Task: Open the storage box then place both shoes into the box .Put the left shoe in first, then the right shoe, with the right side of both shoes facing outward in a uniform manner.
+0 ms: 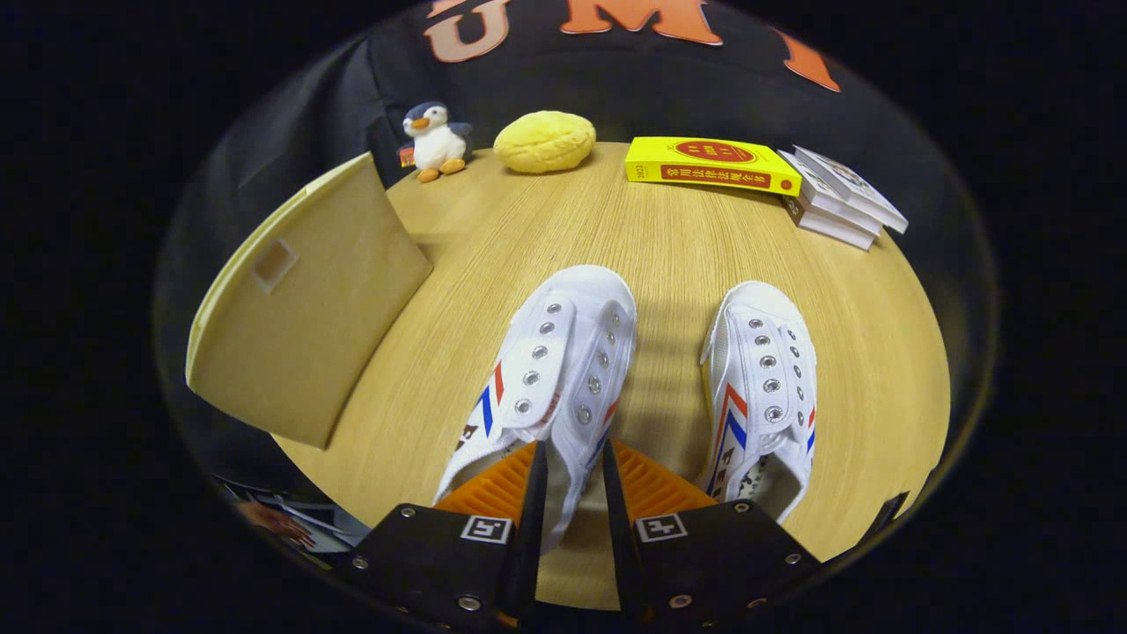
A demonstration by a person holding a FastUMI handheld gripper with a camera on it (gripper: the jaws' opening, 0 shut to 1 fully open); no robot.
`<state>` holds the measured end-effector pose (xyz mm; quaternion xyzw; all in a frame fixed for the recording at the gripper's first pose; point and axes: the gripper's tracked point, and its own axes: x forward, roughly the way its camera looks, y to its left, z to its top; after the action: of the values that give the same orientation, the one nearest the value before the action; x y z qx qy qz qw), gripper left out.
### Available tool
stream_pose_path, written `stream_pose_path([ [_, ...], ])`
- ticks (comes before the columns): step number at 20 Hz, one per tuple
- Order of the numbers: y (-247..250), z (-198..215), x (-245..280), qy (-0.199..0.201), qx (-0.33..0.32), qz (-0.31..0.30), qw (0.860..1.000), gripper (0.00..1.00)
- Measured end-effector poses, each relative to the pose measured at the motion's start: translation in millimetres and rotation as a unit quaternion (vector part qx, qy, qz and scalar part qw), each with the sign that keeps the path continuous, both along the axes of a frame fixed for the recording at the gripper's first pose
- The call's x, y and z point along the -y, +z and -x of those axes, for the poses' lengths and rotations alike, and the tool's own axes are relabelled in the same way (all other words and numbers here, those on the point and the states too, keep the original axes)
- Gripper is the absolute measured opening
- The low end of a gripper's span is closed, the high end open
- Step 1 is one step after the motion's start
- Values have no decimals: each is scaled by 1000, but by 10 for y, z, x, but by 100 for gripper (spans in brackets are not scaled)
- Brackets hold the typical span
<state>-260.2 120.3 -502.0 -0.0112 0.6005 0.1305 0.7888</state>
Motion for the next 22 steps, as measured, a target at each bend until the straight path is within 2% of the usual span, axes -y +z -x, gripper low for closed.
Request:
stream_pose_path([
  [3,-17,0,41,0,10,3,1000,34],
  [6,-50,-246,105,-34,41,2,999,34],
  [9,-134,-448,123,-71,68,7,995,21],
  [12,-239,-544,192,-86,83,31,992,14],
  [15,-268,-572,187,-107,73,20,991,5],
  [18,-203,-637,142,-130,58,-9,990,3],
  [22,49,-766,56,-129,68,-16,989,3],
])
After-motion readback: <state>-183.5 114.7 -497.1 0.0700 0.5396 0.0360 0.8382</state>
